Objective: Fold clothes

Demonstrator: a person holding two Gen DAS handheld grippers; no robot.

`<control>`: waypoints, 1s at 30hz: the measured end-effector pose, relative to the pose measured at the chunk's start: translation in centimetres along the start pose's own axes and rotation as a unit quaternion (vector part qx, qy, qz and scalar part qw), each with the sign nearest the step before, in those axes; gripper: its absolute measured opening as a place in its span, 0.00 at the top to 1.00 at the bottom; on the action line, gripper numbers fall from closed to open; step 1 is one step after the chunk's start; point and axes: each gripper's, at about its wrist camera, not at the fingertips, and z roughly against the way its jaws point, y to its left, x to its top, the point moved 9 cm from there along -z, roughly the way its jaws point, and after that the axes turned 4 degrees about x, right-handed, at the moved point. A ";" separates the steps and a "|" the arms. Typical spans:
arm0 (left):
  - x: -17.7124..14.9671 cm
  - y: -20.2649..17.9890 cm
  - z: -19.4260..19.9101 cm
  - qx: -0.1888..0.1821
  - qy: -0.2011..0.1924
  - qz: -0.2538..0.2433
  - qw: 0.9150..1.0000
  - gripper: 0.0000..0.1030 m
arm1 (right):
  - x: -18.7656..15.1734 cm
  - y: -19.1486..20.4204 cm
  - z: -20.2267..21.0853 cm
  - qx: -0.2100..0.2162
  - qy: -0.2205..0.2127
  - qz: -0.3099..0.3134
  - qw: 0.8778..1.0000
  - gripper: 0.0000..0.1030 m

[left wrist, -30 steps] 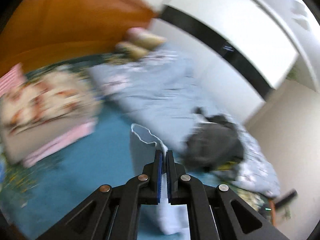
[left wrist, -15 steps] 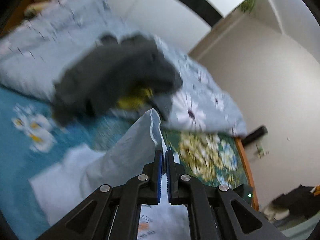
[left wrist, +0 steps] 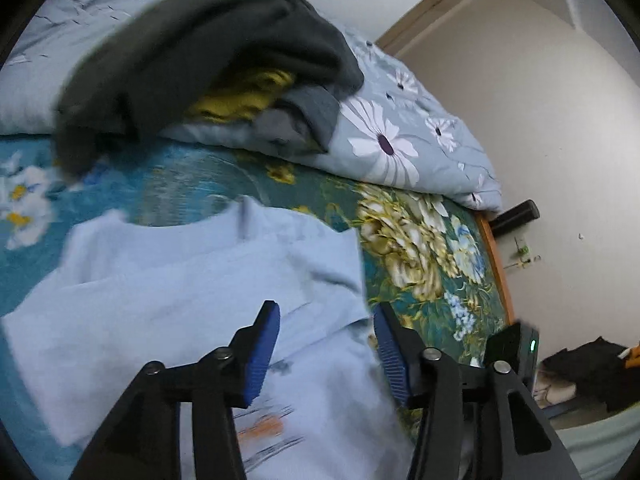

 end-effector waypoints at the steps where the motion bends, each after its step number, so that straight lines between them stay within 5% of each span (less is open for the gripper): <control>1: -0.2 2.1 0.9 0.024 -0.013 0.009 1.000 0.45 | 0.0 0.4 -0.3 0.004 0.003 0.007 1.000 0.40; 6: -2.4 13.8 3.8 0.141 -0.042 0.114 0.983 0.45 | 0.7 3.1 -3.0 0.003 0.026 0.048 0.998 0.40; 11: -6.2 20.2 3.9 0.156 -0.030 0.231 0.960 0.45 | 2.6 5.7 -6.9 -0.028 0.043 0.108 0.993 0.40; 15: -6.7 21.4 4.1 0.125 -0.034 0.274 0.953 0.45 | 4.5 4.0 -8.8 -0.069 0.030 0.075 0.994 0.42; 23: -7.5 21.8 4.1 0.103 -0.033 0.301 0.947 0.45 | 4.1 4.8 -10.4 -0.067 0.042 0.051 0.996 0.79; 24: -7.4 21.8 4.1 0.098 -0.035 0.305 0.947 0.45 | 4.1 4.9 -10.6 -0.067 0.043 0.048 0.996 0.89; 30: -6.7 21.2 4.1 0.076 -0.042 0.298 0.951 0.45 | 4.1 7.4 -10.3 -0.041 0.045 0.057 0.997 0.93</control>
